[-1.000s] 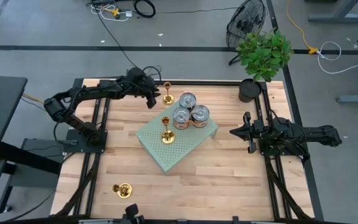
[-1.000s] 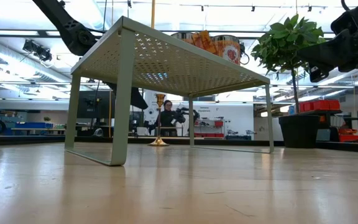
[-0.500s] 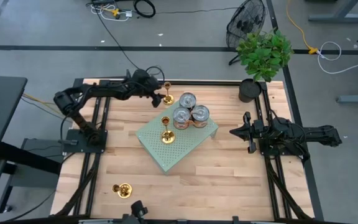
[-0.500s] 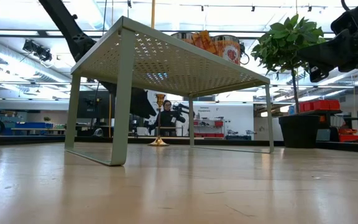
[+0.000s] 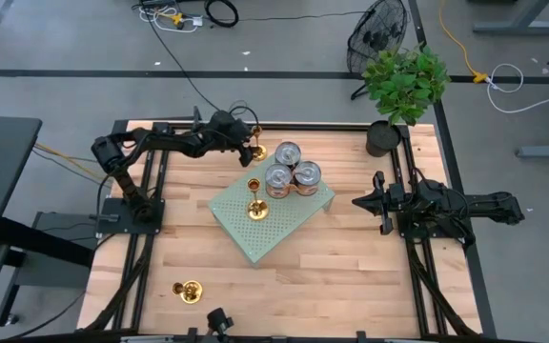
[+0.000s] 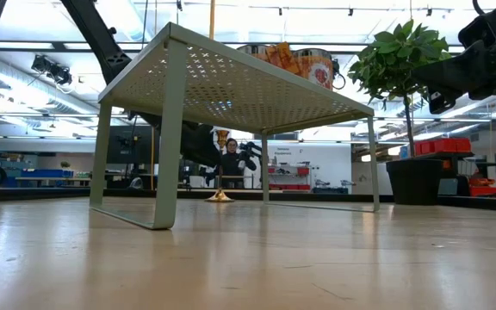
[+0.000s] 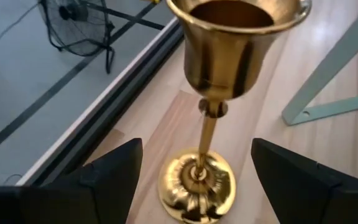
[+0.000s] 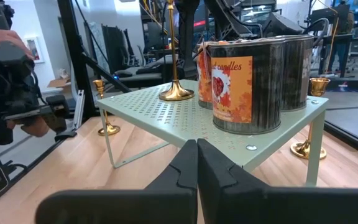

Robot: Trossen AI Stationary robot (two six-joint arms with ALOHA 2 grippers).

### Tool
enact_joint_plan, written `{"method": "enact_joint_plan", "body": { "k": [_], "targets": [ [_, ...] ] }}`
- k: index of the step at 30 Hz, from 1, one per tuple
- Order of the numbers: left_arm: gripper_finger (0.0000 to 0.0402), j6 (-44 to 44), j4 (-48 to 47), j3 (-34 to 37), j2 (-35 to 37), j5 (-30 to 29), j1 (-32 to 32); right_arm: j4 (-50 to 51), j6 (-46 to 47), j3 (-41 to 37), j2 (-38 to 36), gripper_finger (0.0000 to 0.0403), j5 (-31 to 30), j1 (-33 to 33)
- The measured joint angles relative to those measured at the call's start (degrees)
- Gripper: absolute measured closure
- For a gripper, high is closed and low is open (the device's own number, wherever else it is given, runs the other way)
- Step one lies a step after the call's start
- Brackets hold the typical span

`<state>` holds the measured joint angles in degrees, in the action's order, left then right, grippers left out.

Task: Pick & Place candle stick holders
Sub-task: Put the top gold candle holder on the shelf

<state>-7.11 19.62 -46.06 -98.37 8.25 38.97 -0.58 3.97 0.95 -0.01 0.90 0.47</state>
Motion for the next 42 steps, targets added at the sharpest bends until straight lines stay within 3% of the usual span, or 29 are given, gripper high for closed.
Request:
{"method": "enact_joint_plan", "body": {
  "k": [42],
  "targets": [
    [0.0111,1.7,8.06,-0.04,-2.89,-2.25,-0.97,-0.02,0.02,0.0,0.0,0.04,-0.02,0.0]
  ]
}}
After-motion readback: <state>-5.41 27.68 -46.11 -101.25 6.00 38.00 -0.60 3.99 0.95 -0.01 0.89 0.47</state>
